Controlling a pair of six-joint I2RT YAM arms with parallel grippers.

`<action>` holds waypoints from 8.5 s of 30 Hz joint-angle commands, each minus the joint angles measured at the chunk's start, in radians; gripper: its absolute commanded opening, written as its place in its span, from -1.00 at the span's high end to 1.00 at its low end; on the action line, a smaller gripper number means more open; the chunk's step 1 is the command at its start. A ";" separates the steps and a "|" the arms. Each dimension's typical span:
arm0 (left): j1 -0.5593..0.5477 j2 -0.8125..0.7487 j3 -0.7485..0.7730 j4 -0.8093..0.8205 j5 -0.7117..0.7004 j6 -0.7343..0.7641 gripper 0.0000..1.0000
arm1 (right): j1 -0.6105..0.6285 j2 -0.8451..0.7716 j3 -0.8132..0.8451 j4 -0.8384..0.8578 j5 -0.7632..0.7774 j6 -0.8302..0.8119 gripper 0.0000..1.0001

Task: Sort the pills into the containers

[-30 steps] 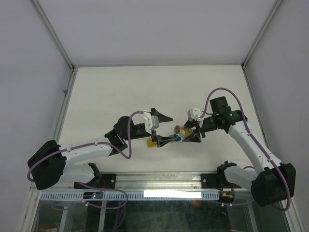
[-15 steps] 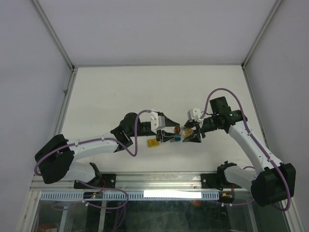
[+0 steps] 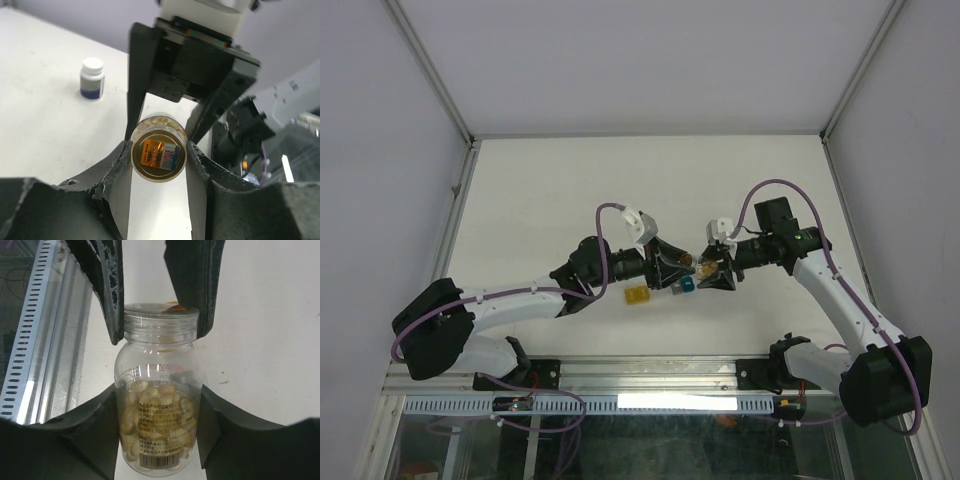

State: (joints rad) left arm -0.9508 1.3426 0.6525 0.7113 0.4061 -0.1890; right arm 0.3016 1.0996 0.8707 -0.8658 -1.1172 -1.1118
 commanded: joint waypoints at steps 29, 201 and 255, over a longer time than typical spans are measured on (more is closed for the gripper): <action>-0.123 -0.158 -0.080 -0.040 -0.492 -0.271 -0.98 | -0.005 0.024 0.030 0.103 0.028 0.126 1.00; 0.110 0.117 0.138 -0.015 0.308 0.463 -0.26 | -0.021 0.045 0.028 -0.033 -0.020 -0.077 1.00; 0.516 -0.023 0.039 -0.749 -1.056 -0.674 0.78 | -0.113 -0.028 0.028 0.043 -0.077 0.056 1.00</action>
State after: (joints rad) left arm -0.4732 1.2812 0.6323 0.0925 -0.4271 -0.8230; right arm 0.1963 1.1004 0.8711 -0.8501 -1.1419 -1.0668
